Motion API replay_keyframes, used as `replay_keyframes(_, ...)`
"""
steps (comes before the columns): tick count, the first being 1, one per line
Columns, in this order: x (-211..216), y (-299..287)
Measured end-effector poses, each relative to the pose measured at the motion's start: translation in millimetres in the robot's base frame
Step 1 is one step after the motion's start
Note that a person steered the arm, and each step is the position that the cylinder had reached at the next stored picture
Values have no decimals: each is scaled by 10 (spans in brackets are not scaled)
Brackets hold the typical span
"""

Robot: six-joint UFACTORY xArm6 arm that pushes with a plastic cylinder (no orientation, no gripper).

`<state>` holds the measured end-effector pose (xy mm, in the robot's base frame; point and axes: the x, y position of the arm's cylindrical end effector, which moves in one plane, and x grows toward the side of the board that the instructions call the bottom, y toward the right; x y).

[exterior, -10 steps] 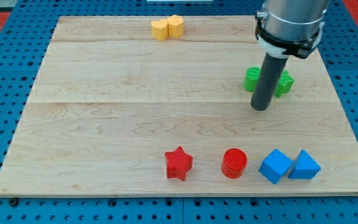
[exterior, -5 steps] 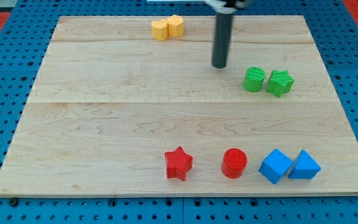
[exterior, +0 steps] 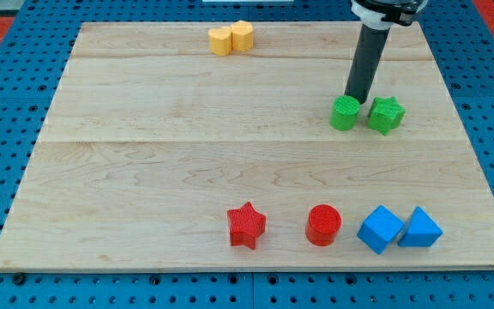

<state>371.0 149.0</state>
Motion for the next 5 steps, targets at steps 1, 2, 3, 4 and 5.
replay_keyframes(1,-61,-245)
replay_keyframes(2,-184,-302)
replay_keyframes(3,-174,-293)
replay_keyframes(4,32,-451)
replay_keyframes(5,249,-930)
